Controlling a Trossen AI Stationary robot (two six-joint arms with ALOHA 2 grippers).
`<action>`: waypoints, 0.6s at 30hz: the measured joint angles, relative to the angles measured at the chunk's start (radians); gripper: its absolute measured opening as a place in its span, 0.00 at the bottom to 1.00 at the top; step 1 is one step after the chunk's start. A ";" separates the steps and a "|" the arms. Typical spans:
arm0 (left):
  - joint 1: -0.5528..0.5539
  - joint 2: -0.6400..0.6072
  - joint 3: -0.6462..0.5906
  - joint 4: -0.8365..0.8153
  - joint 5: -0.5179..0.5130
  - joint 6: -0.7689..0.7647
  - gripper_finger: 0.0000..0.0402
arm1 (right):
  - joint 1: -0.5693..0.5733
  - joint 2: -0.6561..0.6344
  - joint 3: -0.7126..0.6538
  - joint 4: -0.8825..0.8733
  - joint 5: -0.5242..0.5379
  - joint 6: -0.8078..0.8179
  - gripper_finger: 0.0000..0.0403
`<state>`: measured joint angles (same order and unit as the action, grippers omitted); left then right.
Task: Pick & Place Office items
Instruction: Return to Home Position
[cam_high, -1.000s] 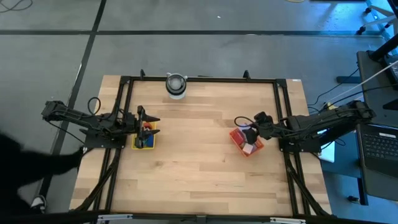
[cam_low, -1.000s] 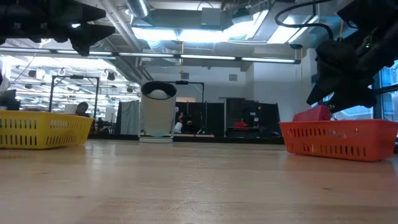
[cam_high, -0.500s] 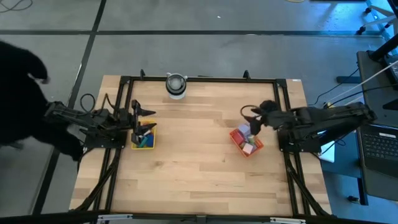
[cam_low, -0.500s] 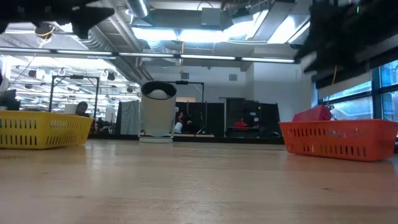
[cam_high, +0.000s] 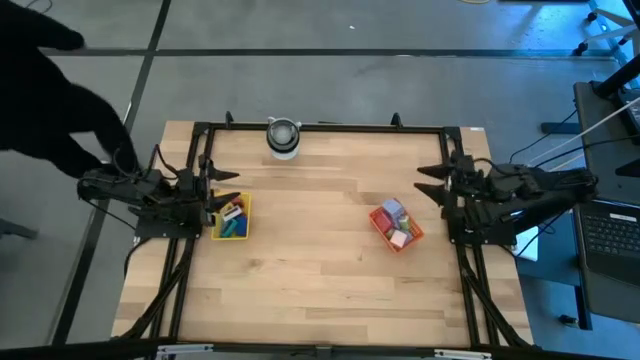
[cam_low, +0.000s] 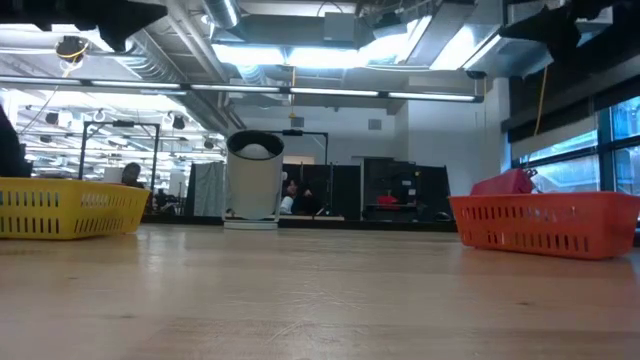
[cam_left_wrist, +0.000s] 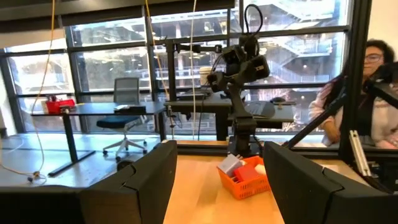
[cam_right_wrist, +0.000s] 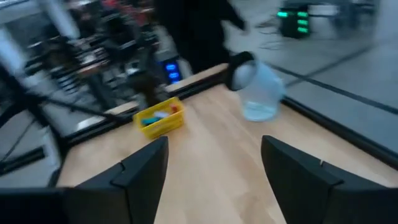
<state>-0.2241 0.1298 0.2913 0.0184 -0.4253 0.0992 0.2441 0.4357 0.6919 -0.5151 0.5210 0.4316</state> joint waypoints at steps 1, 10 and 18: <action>0.000 -0.013 0.000 -0.012 0.002 -0.006 0.58 | 0.005 -0.017 -0.017 0.029 -0.023 -0.027 0.64; 0.000 -0.065 -0.101 0.006 0.021 -0.033 0.58 | 0.012 -0.085 -0.199 0.155 -0.128 -0.145 0.63; 0.000 -0.107 -0.208 0.110 0.025 -0.032 0.58 | 0.011 -0.104 -0.383 0.410 -0.272 -0.255 0.63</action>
<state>-0.2241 0.0225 0.0835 0.1286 -0.3999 0.0673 0.2554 0.3316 0.3089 -0.1049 0.2493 0.1765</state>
